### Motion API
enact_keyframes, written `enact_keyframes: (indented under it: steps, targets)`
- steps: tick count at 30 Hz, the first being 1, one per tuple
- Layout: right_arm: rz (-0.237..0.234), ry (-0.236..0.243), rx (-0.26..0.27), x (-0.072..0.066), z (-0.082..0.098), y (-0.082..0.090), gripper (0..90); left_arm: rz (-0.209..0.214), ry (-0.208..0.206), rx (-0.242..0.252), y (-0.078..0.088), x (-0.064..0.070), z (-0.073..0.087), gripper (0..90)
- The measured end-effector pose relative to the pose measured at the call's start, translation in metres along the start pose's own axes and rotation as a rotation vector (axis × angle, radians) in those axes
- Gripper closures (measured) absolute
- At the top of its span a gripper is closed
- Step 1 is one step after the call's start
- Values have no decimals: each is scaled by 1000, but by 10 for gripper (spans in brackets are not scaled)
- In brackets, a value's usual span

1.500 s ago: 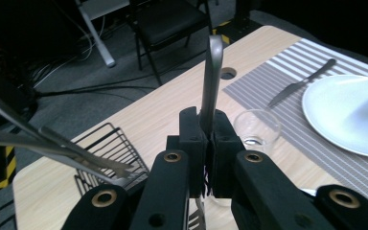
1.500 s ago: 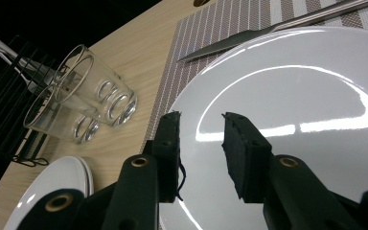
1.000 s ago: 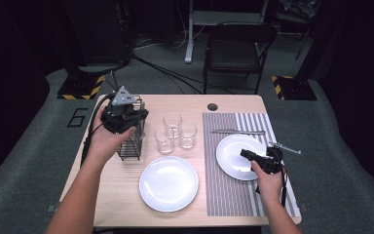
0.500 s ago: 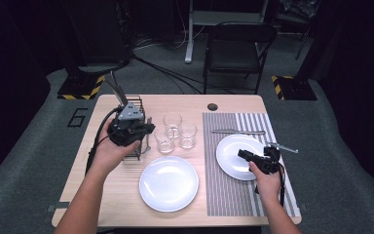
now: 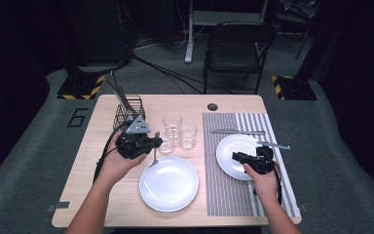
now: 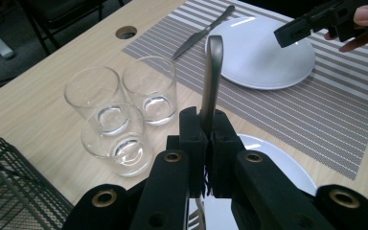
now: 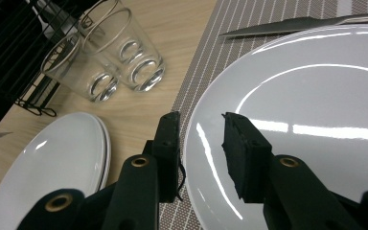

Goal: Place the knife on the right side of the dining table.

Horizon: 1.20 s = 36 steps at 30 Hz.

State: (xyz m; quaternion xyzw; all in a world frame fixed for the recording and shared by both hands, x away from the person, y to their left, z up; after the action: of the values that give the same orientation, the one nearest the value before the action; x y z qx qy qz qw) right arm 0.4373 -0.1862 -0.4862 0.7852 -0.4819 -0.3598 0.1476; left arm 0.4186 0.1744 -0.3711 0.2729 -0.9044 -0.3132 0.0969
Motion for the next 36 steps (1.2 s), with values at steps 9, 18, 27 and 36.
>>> enact_keyframes:
  steps: [9, 18, 27, 36]
  targets:
    - [-50, 98, -79, -23, 5, -5, 669, 59, -15, -22, -9, 11, 8, 867]
    - [-114, 234, -136, -55, 9, -4, 675, 104, -31, -26, -12, 19, 9, 867]
    - [-163, 334, -149, -86, -2, 5, 718, 146, -37, -28, -15, 21, 9, 868]
    - [-227, 416, -144, -112, -14, 15, 752, 181, -64, -57, -24, 28, 10, 868]
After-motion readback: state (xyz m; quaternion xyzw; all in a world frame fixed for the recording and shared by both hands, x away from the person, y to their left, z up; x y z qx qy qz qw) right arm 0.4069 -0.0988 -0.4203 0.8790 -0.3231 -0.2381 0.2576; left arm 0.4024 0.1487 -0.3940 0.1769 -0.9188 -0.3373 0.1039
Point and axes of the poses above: each handheld gripper's, and its own axes: y roughly backward along the jaws, z roughly out of its underside, x roughly to its right, the point moved 4 cm from there along -y, roughly forward along the jaws, and after that the axes turned 4 degrees about z, right-handed, at the moved point
